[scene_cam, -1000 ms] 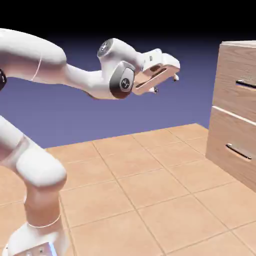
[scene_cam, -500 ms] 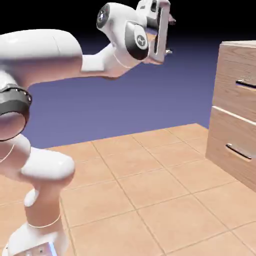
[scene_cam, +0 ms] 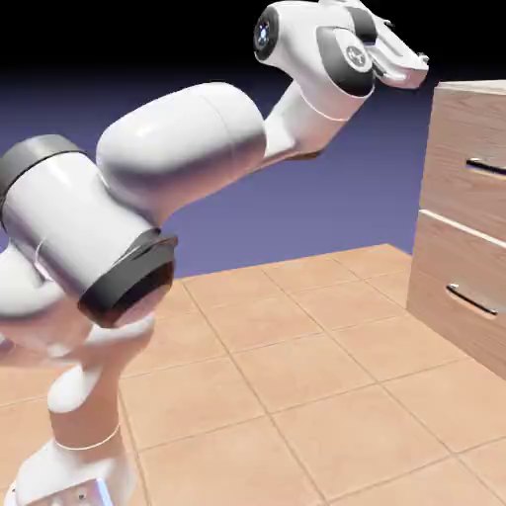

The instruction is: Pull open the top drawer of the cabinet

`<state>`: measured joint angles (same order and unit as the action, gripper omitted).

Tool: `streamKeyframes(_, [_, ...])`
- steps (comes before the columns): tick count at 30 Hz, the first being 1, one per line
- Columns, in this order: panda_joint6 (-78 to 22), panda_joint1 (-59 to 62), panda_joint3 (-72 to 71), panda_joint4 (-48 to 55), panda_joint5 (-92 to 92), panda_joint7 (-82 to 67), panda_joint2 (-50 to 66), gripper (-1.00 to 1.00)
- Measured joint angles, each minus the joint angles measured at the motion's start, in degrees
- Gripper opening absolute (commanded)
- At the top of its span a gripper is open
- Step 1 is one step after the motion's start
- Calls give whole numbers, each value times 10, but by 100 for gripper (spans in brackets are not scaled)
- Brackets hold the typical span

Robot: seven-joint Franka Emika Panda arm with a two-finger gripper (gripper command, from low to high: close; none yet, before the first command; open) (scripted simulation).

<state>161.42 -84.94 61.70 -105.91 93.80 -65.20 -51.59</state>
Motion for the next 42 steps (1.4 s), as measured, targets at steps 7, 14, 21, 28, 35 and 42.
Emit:
streamKeyframes(7, [-20, -137, 100, 89, 152, -174, -31, 100])
streamKeyframes(14, [-41, -273, 200, 179, 304, -349, -61, 100])
streamKeyframes(21, [-61, -410, 300, 268, 456, -523, -92, 100])
streamKeyframes(28, [-80, -533, 390, 349, 593, -681, -120, 100])
streamKeyframes(35, [-43, -606, 379, 473, 566, -769, -172, 100])
streamKeyframes(42, [-4, -680, 367, 602, 537, -860, -225, -100])
